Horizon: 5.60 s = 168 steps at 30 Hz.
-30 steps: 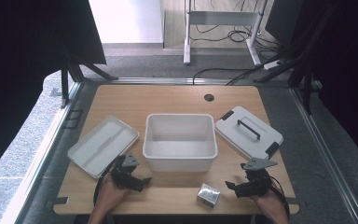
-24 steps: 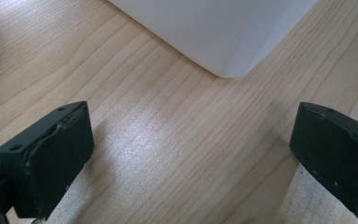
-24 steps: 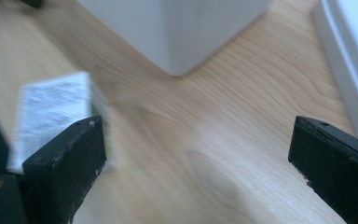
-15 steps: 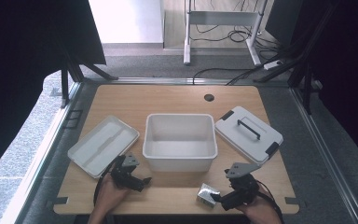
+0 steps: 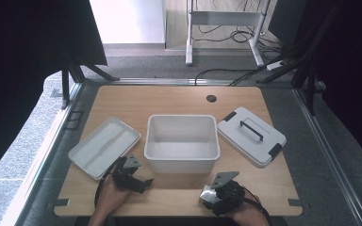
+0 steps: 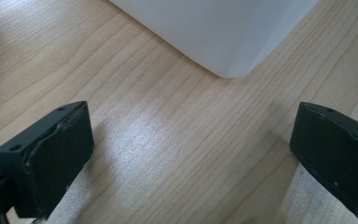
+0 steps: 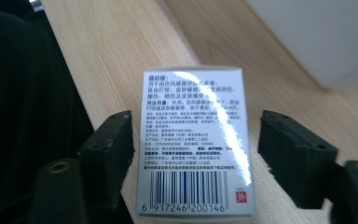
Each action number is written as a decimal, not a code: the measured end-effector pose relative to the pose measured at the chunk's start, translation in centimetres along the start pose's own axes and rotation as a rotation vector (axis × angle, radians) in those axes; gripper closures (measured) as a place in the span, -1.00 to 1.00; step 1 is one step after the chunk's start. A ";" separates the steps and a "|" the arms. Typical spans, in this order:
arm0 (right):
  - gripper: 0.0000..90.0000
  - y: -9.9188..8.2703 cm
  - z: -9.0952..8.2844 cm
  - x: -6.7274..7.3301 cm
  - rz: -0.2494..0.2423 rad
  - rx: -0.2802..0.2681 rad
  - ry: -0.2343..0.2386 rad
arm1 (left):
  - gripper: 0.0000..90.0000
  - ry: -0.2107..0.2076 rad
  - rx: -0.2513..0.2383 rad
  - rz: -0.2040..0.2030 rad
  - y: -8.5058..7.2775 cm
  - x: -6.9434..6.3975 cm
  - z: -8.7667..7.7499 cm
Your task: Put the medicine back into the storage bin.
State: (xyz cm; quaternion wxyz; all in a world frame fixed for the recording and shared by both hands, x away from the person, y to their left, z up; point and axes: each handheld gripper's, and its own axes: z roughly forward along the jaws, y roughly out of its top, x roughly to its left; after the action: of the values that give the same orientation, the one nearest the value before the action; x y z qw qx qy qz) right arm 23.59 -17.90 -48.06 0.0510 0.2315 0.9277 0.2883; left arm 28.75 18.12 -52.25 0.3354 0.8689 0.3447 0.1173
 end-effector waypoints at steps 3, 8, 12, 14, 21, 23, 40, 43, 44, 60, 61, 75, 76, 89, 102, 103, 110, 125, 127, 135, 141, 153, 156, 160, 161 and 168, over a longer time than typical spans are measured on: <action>-0.01 0.1 0.3 0.2 -0.017 0.032 0.009 | -1.00 0.000 0.000 0.000 0.0 0.0 0.0; 0.01 0.6 -0.3 0.5 -0.035 0.041 -0.015 | -1.00 0.000 0.000 0.000 0.0 0.0 0.0; 0.01 1.3 -1.4 0.5 -0.032 0.025 0.000 | -1.00 -0.001 0.001 -0.001 0.0 0.0 0.0; 0.01 1.7 -2.0 0.4 -0.029 0.019 0.013 | -1.00 -0.001 0.001 -0.001 0.0 0.0 0.0; 0.01 3.0 -3.5 0.0 -0.027 0.001 0.043 | -1.00 0.000 0.001 -0.002 0.0 0.0 0.0; 0.01 3.6 -4.3 -0.3 -0.029 -0.003 0.047 | -1.00 -0.002 0.002 -0.001 0.0 0.0 0.0; 0.01 8.4 -9.1 -2.2 -0.032 -0.040 0.081 | -1.00 0.000 0.003 -0.006 0.0 0.0 0.0; 0.01 9.3 -9.6 -2.7 -0.028 -0.048 0.080 | -1.00 0.000 0.004 -0.006 0.0 0.0 0.0; 0.01 9.6 -9.7 -3.0 -0.023 -0.052 0.078 | -1.00 0.001 0.004 -0.006 0.0 0.0 0.0; 0.01 14.6 -9.1 -7.4 0.004 -0.080 -0.034 | -1.00 0.003 0.002 -0.015 0.0 0.0 -0.1; 0.01 14.9 -8.9 -7.6 0.004 -0.080 -0.036 | -1.00 0.003 0.002 -0.015 0.0 0.0 -0.1; 0.01 18.3 -3.9 -9.6 -0.002 -0.063 -0.052 | -1.00 0.003 -0.001 -0.020 0.0 0.0 0.0; 0.01 18.7 -3.0 -9.7 -0.005 -0.058 -0.051 | -1.00 0.003 -0.001 -0.020 0.0 0.0 0.0; 0.01 20.3 3.0 -9.7 -0.006 0.002 -0.023 | -1.00 0.006 -0.004 -0.017 0.0 0.0 0.0; -0.25 20.3 3.2 -9.7 -0.003 0.006 -0.037 | -1.00 0.005 -0.004 -0.017 0.0 0.0 0.0; -0.28 20.2 2.8 -9.6 -0.003 -0.003 -0.039 | -1.00 0.005 -0.004 -0.017 0.0 0.0 0.0; -0.53 18.5 -0.1 -9.2 0.000 -0.062 -0.040 | -1.00 0.006 -0.003 -0.017 0.0 0.0 0.0; -1.00 13.9 -4.4 -8.8 0.044 -0.133 -0.071 | -1.00 0.006 0.000 -0.018 0.0 0.0 -0.1; -1.00 13.1 -5.2 -8.7 0.049 -0.148 -0.071 | -1.00 0.007 0.000 -0.018 0.0 -0.1 0.0; -1.00 10.4 -7.0 -8.4 0.062 -0.176 -0.083 | -1.00 0.006 0.000 -0.018 0.0 -0.1 -0.1; -1.00 8.1 -7.8 -8.4 0.077 -0.198 -0.099 | -1.00 0.007 0.001 -0.018 0.0 0.0 -0.1; -1.00 3.7 -7.1 -8.0 0.088 -0.229 -0.177 | -1.00 0.009 0.001 -0.013 0.1 0.0 0.0; -1.00 2.6 -6.3 -8.0 0.093 -0.235 -0.183 | -1.00 0.010 -0.004 -0.018 0.1 0.0 0.1; -1.00 1.4 -5.4 -8.1 0.107 -0.239 -0.187 | -1.00 0.009 0.000 -0.013 0.1 0.0 0.0; -1.00 1.0 -5.1 -8.2 0.113 -0.240 -0.188 | -1.00 0.010 0.002 -0.011 0.1 0.0 0.0; -1.00 -1.8 -2.7 -8.6 0.177 -0.241 -0.205 | -1.00 0.010 0.000 -0.016 0.1 0.0 0.0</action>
State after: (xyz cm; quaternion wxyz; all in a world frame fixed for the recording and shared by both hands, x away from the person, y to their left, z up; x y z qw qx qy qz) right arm 29.82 -24.57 -47.16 0.1474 0.3325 0.8524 0.3757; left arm 28.80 18.08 -52.25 0.3345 0.8656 0.3533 0.1188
